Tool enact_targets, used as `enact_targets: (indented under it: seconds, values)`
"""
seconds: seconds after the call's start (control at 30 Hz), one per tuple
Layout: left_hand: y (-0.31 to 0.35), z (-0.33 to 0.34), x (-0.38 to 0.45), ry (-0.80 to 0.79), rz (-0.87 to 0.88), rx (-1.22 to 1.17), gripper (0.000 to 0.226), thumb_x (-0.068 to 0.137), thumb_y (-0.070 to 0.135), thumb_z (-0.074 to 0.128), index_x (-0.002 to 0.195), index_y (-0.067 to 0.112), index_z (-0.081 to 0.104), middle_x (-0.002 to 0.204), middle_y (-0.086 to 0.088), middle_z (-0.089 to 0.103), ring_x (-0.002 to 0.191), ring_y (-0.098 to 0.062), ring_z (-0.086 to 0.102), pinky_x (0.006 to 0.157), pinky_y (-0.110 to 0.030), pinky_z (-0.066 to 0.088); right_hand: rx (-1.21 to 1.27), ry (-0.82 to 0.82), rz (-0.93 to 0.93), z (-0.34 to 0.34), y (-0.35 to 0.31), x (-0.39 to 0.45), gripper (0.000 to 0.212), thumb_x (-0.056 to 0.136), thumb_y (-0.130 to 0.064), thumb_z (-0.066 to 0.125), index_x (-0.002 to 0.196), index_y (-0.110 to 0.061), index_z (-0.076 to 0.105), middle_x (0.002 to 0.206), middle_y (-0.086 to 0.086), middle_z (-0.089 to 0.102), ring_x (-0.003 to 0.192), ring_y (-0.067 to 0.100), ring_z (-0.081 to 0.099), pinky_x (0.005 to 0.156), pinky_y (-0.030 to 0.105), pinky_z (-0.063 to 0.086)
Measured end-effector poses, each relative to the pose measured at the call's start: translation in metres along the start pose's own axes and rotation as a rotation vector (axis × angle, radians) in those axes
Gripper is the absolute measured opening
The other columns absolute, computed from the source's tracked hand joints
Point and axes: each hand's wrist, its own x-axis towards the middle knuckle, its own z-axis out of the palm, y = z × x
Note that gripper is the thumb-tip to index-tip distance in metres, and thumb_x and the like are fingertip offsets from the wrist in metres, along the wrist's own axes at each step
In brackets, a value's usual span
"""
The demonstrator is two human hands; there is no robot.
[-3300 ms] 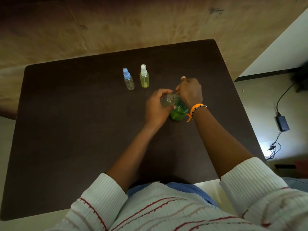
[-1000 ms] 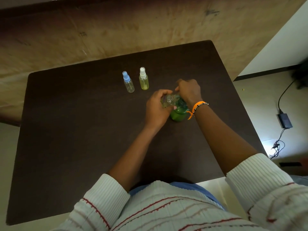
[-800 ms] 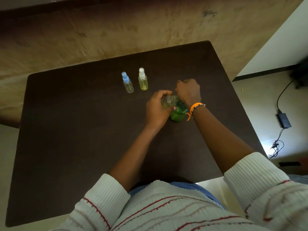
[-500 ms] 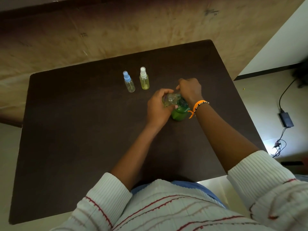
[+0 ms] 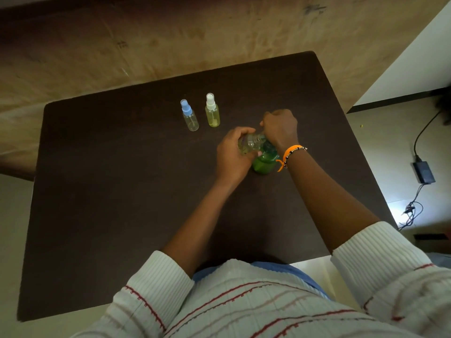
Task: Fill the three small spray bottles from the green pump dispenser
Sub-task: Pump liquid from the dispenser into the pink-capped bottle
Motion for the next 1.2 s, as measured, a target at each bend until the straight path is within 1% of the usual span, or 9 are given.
enact_targets:
  seconds: [0.2, 0.33, 0.43, 0.53, 0.7, 0.8, 0.9, 1.0, 1.2]
  values:
    - [0.0025, -0.0008, 0.0013, 0.003, 0.004, -0.012, 0.047, 0.064, 0.004, 0.079, 0.107, 0.013, 0.063, 0.106, -0.001, 0.065, 0.098, -0.009, 0.059, 0.078, -0.008, 0.043, 0.000, -0.061, 0.027, -0.0018, 0.0007, 0.0032, 0.034, 0.090, -0.029, 0.051, 0.092, -0.002, 0.071, 0.094, 0.011, 0.068, 0.090, 0.031, 0.064, 0.084, 0.039, 0.052]
    - [0.0009, -0.0037, 0.0011, 0.010, 0.002, -0.021, 0.046, 0.063, 0.004, 0.079, 0.106, 0.013, 0.063, 0.106, -0.002, 0.066, 0.097, -0.010, 0.059, 0.079, -0.008, 0.043, 0.047, -0.175, 0.077, -0.0014, -0.0014, 0.0048, 0.028, 0.090, -0.032, 0.053, 0.073, -0.013, 0.066, 0.091, 0.007, 0.067, 0.086, 0.024, 0.062, 0.077, 0.033, 0.048]
    - [-0.0001, -0.0014, -0.0006, 0.001, 0.002, -0.012, 0.047, 0.063, 0.004, 0.079, 0.106, 0.013, 0.063, 0.106, -0.002, 0.066, 0.098, -0.013, 0.060, 0.082, -0.015, 0.046, -0.002, -0.049, 0.019, 0.0000, 0.0017, 0.0026, 0.030, 0.087, -0.025, 0.051, 0.082, -0.003, 0.071, 0.089, 0.011, 0.068, 0.085, 0.031, 0.064, 0.078, 0.037, 0.049]
    - [0.0006, 0.0006, -0.0009, -0.009, -0.008, -0.002, 0.047, 0.064, 0.004, 0.079, 0.108, 0.013, 0.063, 0.107, -0.002, 0.065, 0.098, -0.010, 0.058, 0.080, -0.011, 0.044, -0.056, 0.012, -0.010, 0.0002, 0.0036, 0.0006, 0.032, 0.089, -0.025, 0.051, 0.092, -0.001, 0.071, 0.086, 0.010, 0.065, 0.083, 0.033, 0.063, 0.072, 0.036, 0.046]
    - [0.0027, -0.0025, -0.0007, -0.005, -0.019, -0.023, 0.048, 0.063, 0.002, 0.078, 0.107, 0.013, 0.062, 0.107, -0.001, 0.065, 0.097, -0.009, 0.059, 0.080, -0.011, 0.044, -0.022, -0.067, 0.005, -0.0003, 0.0021, 0.0026, 0.033, 0.090, -0.029, 0.050, 0.087, -0.004, 0.071, 0.096, 0.013, 0.069, 0.092, 0.033, 0.064, 0.087, 0.042, 0.053]
    - [0.0027, -0.0044, -0.0008, -0.003, -0.020, -0.041, 0.047, 0.063, 0.001, 0.078, 0.106, 0.012, 0.062, 0.106, -0.001, 0.065, 0.097, -0.010, 0.059, 0.081, -0.013, 0.045, -0.015, -0.115, 0.024, 0.0006, -0.0001, 0.0028, 0.028, 0.087, -0.030, 0.052, 0.076, -0.012, 0.070, 0.098, 0.013, 0.071, 0.094, 0.031, 0.065, 0.088, 0.040, 0.053]
    - [0.0007, -0.0027, 0.0002, -0.008, -0.021, -0.043, 0.048, 0.062, 0.001, 0.078, 0.107, 0.013, 0.063, 0.106, -0.002, 0.065, 0.098, -0.012, 0.060, 0.083, -0.017, 0.047, -0.030, -0.047, 0.011, 0.0007, 0.0013, 0.0033, 0.031, 0.086, -0.026, 0.051, 0.090, -0.004, 0.072, 0.092, 0.011, 0.068, 0.088, 0.031, 0.063, 0.078, 0.036, 0.051]
    - [-0.0009, -0.0009, 0.0000, -0.003, -0.021, -0.036, 0.048, 0.063, 0.001, 0.078, 0.107, 0.012, 0.063, 0.107, -0.003, 0.065, 0.099, -0.014, 0.061, 0.084, -0.022, 0.049, -0.076, 0.035, -0.010, 0.0003, 0.0035, 0.0009, 0.028, 0.087, -0.025, 0.052, 0.088, -0.004, 0.069, 0.085, 0.009, 0.062, 0.079, 0.033, 0.057, 0.067, 0.031, 0.040]
    - [0.0021, -0.0012, -0.0009, -0.009, -0.027, -0.039, 0.048, 0.063, 0.001, 0.078, 0.107, 0.012, 0.062, 0.107, -0.002, 0.065, 0.096, -0.010, 0.060, 0.081, -0.014, 0.046, -0.016, -0.096, 0.031, 0.0003, 0.0006, 0.0059, 0.037, 0.086, -0.035, 0.051, 0.102, -0.006, 0.070, 0.106, 0.012, 0.068, 0.096, 0.030, 0.063, 0.079, 0.032, 0.047]
